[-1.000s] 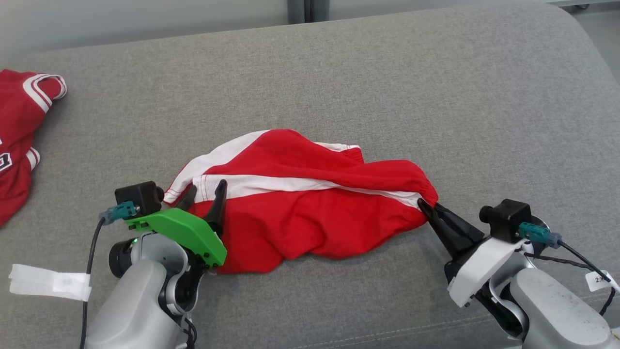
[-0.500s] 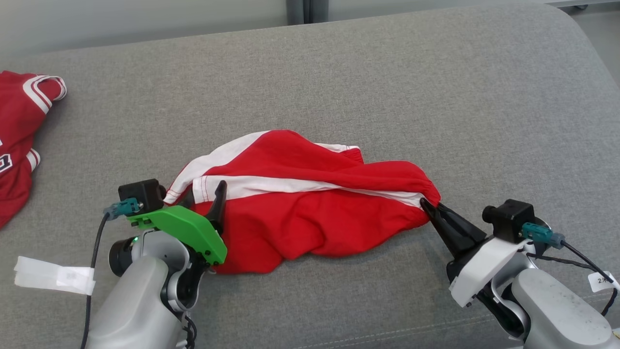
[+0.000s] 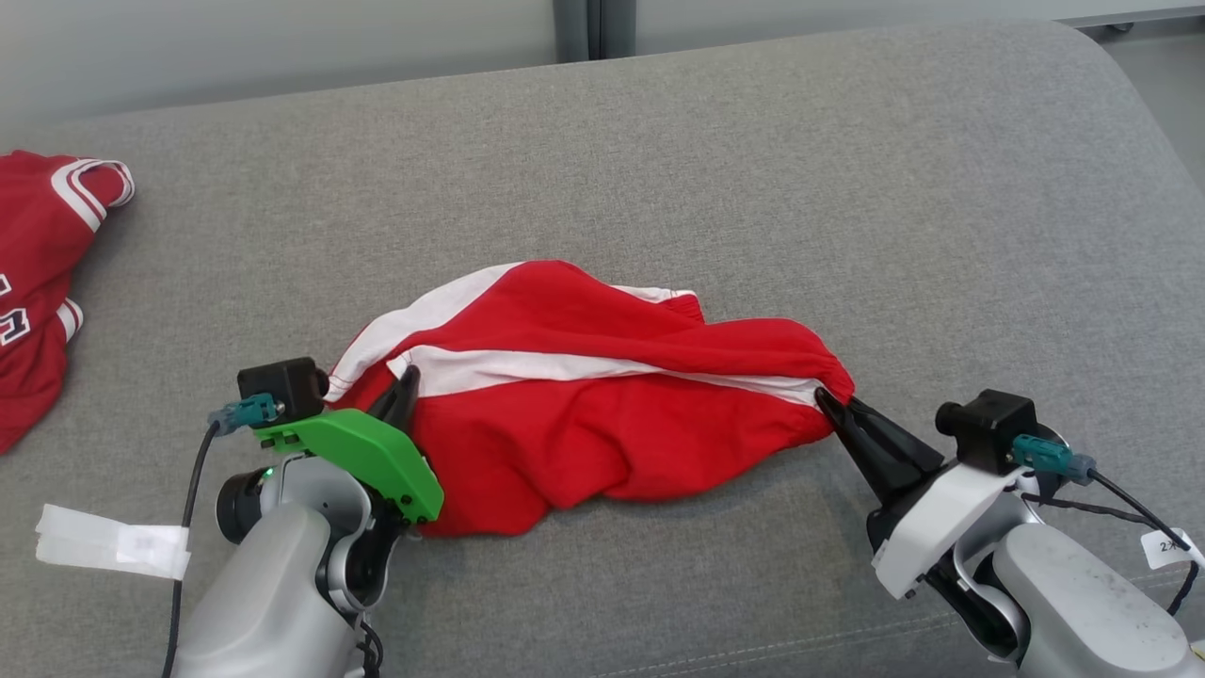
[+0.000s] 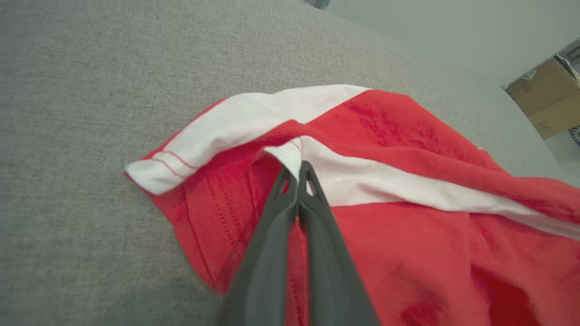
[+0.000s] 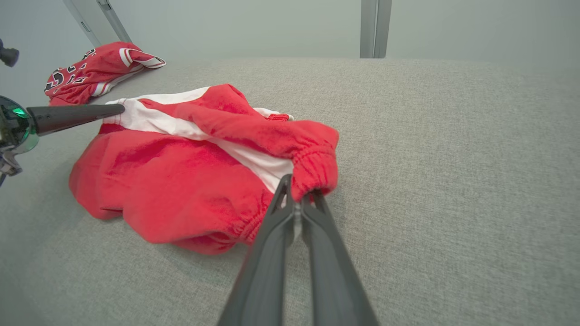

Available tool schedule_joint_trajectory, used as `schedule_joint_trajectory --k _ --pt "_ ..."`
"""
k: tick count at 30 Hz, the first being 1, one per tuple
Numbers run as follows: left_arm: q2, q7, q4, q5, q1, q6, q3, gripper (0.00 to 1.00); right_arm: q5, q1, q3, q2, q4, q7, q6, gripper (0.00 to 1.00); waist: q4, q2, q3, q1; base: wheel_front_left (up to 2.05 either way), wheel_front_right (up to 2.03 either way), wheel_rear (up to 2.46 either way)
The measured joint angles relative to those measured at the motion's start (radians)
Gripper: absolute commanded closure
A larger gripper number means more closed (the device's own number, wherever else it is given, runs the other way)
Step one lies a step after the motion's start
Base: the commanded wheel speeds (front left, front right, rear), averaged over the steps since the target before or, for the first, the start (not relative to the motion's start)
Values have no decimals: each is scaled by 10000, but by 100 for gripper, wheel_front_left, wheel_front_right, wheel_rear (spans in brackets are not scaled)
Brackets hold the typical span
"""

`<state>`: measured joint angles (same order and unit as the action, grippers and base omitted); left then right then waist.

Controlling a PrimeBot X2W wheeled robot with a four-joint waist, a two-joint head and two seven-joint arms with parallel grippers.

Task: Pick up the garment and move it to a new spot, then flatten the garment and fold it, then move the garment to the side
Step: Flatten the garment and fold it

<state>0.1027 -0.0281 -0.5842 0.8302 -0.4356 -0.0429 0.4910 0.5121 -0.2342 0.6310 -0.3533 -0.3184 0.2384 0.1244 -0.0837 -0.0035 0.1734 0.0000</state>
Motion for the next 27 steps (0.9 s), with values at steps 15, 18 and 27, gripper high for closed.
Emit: schedule_joint_trajectory --k 15,18,27 --pt "-376 -2251 1916 1235 5 1237 -1716 100 1252 -573 -1244 -171 2362 96 0 100 49 0 -347 0 0 0 0" --pt "-397 -2320 2711 1475 8 1404 -2119 100 1346 -827 -1708 -464 3189 119 0 100 103 0 -492 0 0 0 0" --pt "-36 -2322 6790 1333 -42 1559 -3377 100 2023 -1617 -3185 -723 7202 165 2 100 53 0 -976 0 0 0 0"
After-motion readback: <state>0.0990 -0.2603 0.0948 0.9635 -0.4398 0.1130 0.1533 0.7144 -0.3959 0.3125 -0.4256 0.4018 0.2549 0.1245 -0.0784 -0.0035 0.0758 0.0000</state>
